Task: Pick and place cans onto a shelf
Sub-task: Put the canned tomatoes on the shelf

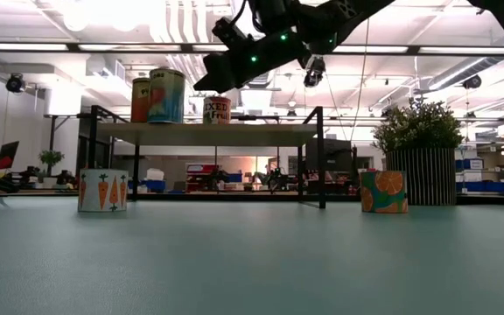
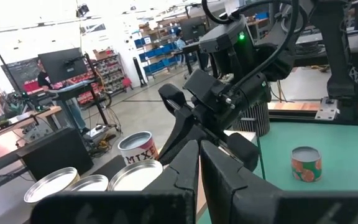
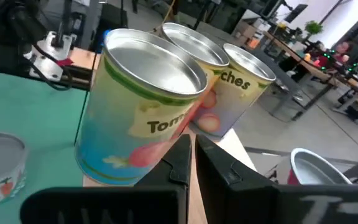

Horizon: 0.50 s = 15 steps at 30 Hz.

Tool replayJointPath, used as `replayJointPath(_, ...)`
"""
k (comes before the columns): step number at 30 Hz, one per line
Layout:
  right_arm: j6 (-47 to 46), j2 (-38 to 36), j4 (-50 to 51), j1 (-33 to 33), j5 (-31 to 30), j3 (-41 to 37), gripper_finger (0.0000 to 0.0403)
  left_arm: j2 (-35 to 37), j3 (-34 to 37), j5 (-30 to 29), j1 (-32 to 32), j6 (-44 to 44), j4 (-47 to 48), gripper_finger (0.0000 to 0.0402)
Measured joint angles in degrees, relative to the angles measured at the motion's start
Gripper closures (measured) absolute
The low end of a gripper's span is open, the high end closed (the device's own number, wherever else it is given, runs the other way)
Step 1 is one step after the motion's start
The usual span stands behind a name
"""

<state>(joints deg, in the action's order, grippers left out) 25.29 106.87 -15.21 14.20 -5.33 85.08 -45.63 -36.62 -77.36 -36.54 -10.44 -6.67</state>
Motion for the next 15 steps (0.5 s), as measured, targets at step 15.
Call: replayJointPath(15, -4.8, 2.8, -4.2, -0.9, 5.0, 0.0, 0.039, 0.2, 0.0, 0.0, 0.0, 0.0, -0.2, 0.0402)
